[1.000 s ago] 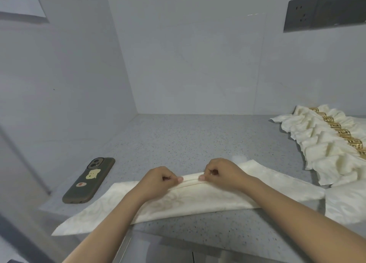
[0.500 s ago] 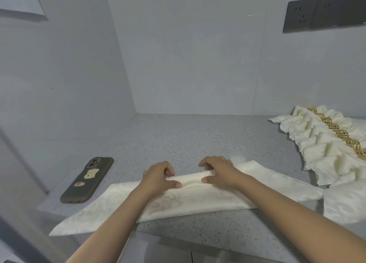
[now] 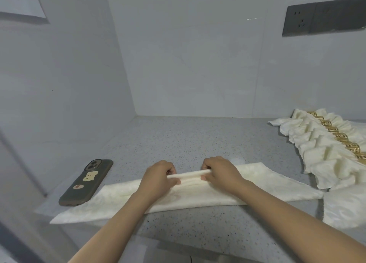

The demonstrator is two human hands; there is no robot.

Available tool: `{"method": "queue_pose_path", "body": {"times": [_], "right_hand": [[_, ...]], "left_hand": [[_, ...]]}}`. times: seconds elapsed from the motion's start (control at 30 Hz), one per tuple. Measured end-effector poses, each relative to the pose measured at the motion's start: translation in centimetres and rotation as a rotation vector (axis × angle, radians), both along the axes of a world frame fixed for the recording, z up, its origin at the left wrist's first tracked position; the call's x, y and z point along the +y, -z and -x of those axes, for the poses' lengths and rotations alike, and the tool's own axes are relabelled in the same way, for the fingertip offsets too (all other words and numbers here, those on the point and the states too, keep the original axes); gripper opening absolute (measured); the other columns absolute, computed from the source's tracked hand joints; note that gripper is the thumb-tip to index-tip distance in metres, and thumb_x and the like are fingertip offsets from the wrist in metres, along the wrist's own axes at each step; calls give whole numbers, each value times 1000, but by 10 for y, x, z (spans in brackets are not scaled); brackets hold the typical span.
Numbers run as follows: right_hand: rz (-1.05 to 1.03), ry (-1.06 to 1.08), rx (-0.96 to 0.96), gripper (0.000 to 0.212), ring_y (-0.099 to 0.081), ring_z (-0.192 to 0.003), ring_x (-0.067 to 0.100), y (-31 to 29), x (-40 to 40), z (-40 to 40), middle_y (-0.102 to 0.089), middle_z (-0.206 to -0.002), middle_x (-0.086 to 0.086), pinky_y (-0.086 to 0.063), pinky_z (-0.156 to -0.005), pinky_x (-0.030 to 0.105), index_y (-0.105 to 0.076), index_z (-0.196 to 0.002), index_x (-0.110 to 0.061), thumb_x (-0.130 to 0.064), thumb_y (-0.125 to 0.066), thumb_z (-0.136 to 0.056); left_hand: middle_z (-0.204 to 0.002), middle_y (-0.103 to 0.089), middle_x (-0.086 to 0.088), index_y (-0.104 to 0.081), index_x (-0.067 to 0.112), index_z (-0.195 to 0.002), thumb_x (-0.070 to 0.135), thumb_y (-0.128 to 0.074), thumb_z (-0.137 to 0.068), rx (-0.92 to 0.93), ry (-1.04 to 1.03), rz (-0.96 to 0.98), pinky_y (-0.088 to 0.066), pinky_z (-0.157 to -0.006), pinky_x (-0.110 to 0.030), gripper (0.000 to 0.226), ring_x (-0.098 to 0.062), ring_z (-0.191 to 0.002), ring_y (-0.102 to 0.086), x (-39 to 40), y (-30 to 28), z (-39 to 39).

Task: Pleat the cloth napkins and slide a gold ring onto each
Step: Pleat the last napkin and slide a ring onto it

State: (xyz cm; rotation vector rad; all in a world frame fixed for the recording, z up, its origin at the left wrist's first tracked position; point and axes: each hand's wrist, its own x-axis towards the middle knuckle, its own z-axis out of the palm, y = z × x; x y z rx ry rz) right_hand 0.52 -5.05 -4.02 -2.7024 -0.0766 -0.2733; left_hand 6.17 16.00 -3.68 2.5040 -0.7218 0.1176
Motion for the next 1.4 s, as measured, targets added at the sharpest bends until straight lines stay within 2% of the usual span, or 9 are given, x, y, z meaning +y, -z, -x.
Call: {"method": "queue_pose_path", "body": {"times": [0.2,0.37,0.6,0.7,0.77,0.93,1.07,1.23,1.4], "right_hand": [[-108,-65,74,17,-49,-89,5,4,-7,21,-62,-89,-12,-40,-76,22,-59,-84,-28,-42,-69,-80],[-137,-102,103,37,-55,-83,9,1,-10,30,-63,-89,-6,-48,-76,30,-66,-78,-20,-53,-54,-88],[58,-49,-4,12,-47,-91,10,6,6,31,-56,-93,-10,-37,-80,23,-56,-87,-27,-38,-61,-87],[44,-66,-29,28,-42,-109,11,15,7,33,-53,-114,-9,-33,-99,27,-54,-115,-27,-35,-57,-89],[39,-83,15,45,-35,-128,12,18,6,37,-45,-138,-8,-24,-109,27,-44,-136,-26,-35,-51,-93],[153,-103,152,61,-13,-145,11,25,7,54,-19,-157,-4,-8,-117,30,-22,-150,-26,-56,-23,-96],[194,-156,172,94,3,-146,8,24,9,74,-1,-160,-4,5,-116,25,-5,-152,-26,-75,4,-73],[269,-229,172,88,14,-145,8,25,6,83,10,-159,-3,13,-114,25,7,-150,-31,-76,1,-75],[279,-235,164,87,9,-145,7,25,6,83,3,-159,-6,13,-112,22,1,-151,-32,-73,2,-74]], "left_hand": [[-91,-58,10,-56,28,-79,36,-74,-77,105,123,17,-45,-80,-25,20,-6,-87,-53,16,8,14],[-93,-57,15,-59,31,-76,51,-61,-85,97,174,-21,-40,-87,-24,23,0,-92,-51,23,13,18],[-102,-55,5,-53,20,-98,34,-48,-95,-123,88,-43,-40,-87,-26,15,-12,-95,-49,-4,21,37],[-153,-29,3,-25,23,-148,37,-27,-102,-38,164,-220,-14,-117,-30,48,-14,-140,-23,-7,33,45],[-160,-3,5,-5,28,-152,44,-13,-101,-49,205,-354,6,-118,-29,54,-8,-146,1,-4,34,47],[-160,4,8,3,31,-151,71,32,-64,-80,247,-404,13,-115,-26,100,-5,-145,8,5,35,50],[-157,11,11,8,30,-151,67,32,-64,-97,257,-423,14,-115,-27,98,-6,-145,11,9,34,59],[-158,3,10,3,29,-151,69,36,-62,-124,256,-429,12,-114,-25,104,-6,-146,7,11,35,67],[-154,4,18,-4,31,-151,73,13,-76,-90,368,-386,10,-114,-21,87,-1,-145,6,20,34,63]]}}
